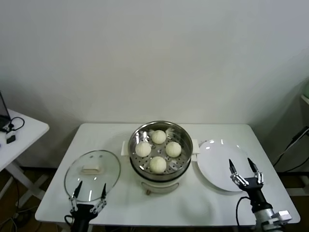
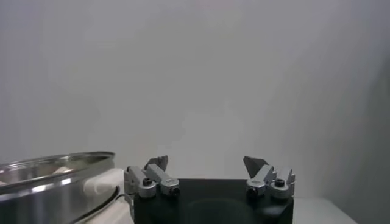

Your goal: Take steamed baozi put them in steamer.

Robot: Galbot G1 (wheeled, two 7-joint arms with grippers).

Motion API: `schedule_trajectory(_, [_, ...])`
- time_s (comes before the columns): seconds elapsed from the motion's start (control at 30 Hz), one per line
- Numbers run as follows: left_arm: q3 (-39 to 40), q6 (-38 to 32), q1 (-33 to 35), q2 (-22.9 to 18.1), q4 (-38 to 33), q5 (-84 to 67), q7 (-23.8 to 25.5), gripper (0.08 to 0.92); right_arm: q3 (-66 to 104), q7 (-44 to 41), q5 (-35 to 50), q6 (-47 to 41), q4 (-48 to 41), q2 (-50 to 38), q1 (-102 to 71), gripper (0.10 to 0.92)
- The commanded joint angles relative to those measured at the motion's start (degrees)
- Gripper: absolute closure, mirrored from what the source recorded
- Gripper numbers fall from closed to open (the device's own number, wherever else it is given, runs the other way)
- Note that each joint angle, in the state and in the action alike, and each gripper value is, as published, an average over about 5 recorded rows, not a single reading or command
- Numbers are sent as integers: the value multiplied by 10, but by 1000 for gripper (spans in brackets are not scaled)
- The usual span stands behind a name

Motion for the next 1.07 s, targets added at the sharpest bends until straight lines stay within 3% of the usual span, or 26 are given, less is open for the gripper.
schedule_trajectory(0.03, [1,-1,3,-28,-3,0,0,177,5,10,-14,19,2,34,-27,203])
schedule_trajectory(1.07, [-1,3,0,-28,-4,2,1,177,-15,13,-37,14,-6,46,-28,203])
